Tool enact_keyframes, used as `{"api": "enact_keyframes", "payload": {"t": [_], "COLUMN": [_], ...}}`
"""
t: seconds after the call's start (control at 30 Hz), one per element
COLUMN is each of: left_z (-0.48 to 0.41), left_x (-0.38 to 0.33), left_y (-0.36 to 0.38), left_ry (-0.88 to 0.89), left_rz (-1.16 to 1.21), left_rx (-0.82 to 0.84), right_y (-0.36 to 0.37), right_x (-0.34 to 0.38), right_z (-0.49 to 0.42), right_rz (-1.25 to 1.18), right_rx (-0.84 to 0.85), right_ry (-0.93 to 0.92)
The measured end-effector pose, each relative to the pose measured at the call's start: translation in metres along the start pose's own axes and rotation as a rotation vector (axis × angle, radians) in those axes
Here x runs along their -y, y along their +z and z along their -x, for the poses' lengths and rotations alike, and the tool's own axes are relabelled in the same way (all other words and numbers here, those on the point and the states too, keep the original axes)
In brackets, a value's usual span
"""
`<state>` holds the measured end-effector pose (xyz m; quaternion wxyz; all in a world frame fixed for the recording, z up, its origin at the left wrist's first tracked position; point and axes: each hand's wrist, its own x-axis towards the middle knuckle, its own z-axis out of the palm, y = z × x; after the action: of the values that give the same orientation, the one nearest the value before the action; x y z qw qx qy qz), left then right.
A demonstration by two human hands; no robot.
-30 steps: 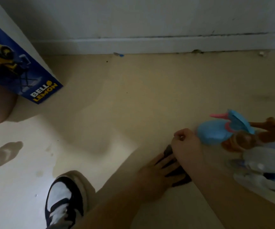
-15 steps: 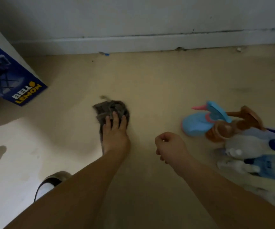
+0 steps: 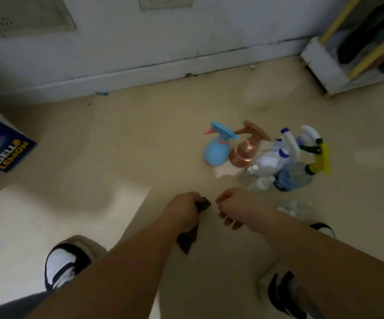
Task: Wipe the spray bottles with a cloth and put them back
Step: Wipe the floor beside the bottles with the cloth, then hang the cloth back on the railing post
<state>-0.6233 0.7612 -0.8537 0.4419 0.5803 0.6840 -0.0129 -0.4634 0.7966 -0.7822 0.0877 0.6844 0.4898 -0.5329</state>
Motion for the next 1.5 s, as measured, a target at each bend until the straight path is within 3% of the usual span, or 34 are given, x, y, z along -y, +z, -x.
{"api": "enact_keyframes", "payload": {"t": [0.27, 0.5, 0.63, 0.73, 0.9, 1.2, 1.5], "left_z": [0.083, 0.083, 0.066, 0.071, 0.134, 0.313, 0.485], "left_x": [-0.09, -0.135, -0.161, -0.2, -0.292, -0.458, -0.559], "left_y": [-0.08, -0.103, -0.121, -0.143, -0.191, -0.308, -0.323], "left_ry": [-0.036, -0.019, -0.012, 0.025, 0.048, 0.202, 0.511], "left_rz": [0.169, 0.243, 0.323, 0.342, 0.397, 0.268, 0.031], "left_rx": [0.129, 0.112, 0.19, 0.137, 0.128, 0.252, 0.498], "right_y": [-0.02, -0.048, -0.094, -0.133, -0.199, -0.315, -0.316], "right_x": [-0.001, 0.002, 0.009, 0.017, 0.037, 0.088, 0.045], "right_z": [0.095, 0.09, 0.08, 0.1, 0.194, 0.447, 0.669], "right_rz": [-0.257, -0.458, -0.72, -0.933, -1.171, -1.238, -1.472], "right_rx": [0.036, -0.065, -0.097, -0.135, -0.217, -0.404, -0.709], "right_ry": [-0.094, -0.066, 0.087, 0.057, 0.082, 0.118, 0.13]}}
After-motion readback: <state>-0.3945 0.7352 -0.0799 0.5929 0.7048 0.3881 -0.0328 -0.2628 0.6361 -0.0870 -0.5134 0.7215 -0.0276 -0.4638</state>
